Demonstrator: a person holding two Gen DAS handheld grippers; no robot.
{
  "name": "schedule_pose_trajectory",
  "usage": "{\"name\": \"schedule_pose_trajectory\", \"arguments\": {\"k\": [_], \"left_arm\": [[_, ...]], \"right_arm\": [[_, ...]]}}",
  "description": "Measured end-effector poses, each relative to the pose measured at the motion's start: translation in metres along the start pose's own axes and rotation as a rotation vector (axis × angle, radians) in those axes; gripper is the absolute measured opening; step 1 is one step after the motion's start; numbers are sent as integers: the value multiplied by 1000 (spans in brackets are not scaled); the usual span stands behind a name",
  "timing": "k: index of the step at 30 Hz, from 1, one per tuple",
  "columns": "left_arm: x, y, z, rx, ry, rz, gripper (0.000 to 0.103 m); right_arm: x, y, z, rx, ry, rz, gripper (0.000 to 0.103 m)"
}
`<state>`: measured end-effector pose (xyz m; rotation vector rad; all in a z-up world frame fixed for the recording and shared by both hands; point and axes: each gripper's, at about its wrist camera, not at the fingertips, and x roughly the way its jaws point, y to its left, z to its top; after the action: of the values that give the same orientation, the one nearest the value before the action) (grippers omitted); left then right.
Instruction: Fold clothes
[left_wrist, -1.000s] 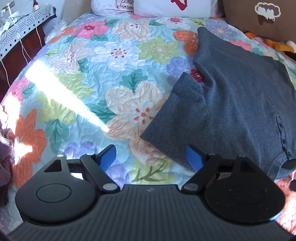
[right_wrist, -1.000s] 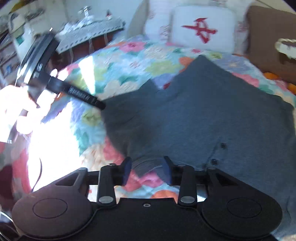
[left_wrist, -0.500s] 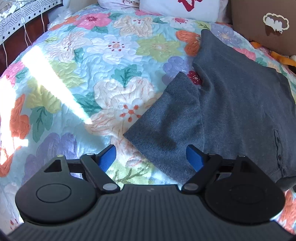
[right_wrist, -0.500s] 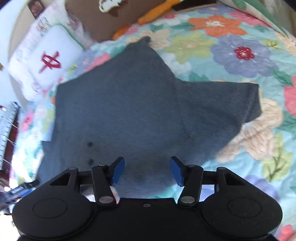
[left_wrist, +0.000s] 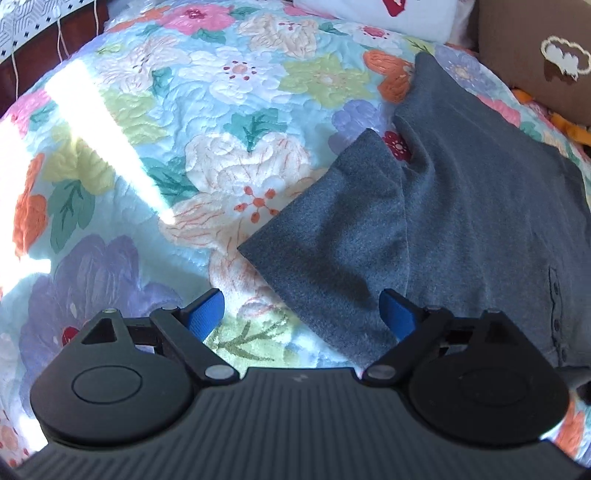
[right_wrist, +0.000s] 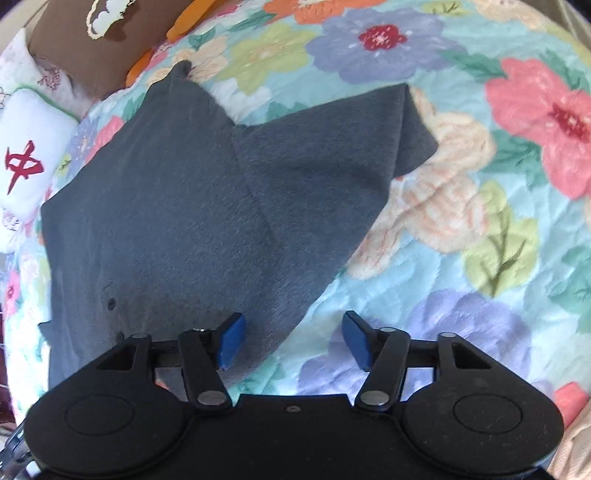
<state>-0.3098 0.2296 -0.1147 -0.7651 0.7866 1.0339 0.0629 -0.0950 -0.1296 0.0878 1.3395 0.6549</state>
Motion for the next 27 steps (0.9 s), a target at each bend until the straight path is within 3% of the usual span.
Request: {"name": "schedule_pose_trajectory", "arguments": {"k": [4,6,7,8,9,10,11,13,16,18,21,22,23,25,27], "left_arm": [[10,0,5,-58,-26,8,96],[12,-7,4,-2,-50,-29,87],[11,-15,1,66,-42,-53,50],[9,-25,-3,143,-27,-59,19],[5,-33,-7,209,-38,-46,17],[-3,-39,-12,260,-78,-17,14],[-11,-42,-16,307,-125,12,13],[-22,-39,-19,335,-157,55,13],[-20,-21,-18,287,-77,102,3],[-12,-12,-21,301,-23,103,5],[-21,-8,-17,270,-20,48,11],[-27,-9,-13,266,-21,22,24],[-35,-12,-11,268,-28,11,45],[-52,-22,-6,309,-49,10,67],[-68,-40,-5,384,-66,30,71]], "right_arm": [[11,27,-7,-131,47,39,77],[20,52,-15,-292,47,-1,75],[24,66,-22,-396,27,-56,71],[28,81,-31,-516,2,-112,53],[29,93,-39,-613,-14,-137,29],[28,102,-47,-691,-24,-143,16],[25,108,-54,-733,-35,-158,10],[16,111,-61,-768,-59,-199,8],[9,104,-60,-769,-58,-229,7],[8,97,-54,-734,-29,-192,8],[5,97,-53,-751,-3,-185,12],[2,96,-53,-749,-1,-188,14],[-3,94,-52,-739,-4,-193,21],[-13,95,-52,-721,-30,-213,39],[-18,99,-50,-706,-61,-216,42]]}}
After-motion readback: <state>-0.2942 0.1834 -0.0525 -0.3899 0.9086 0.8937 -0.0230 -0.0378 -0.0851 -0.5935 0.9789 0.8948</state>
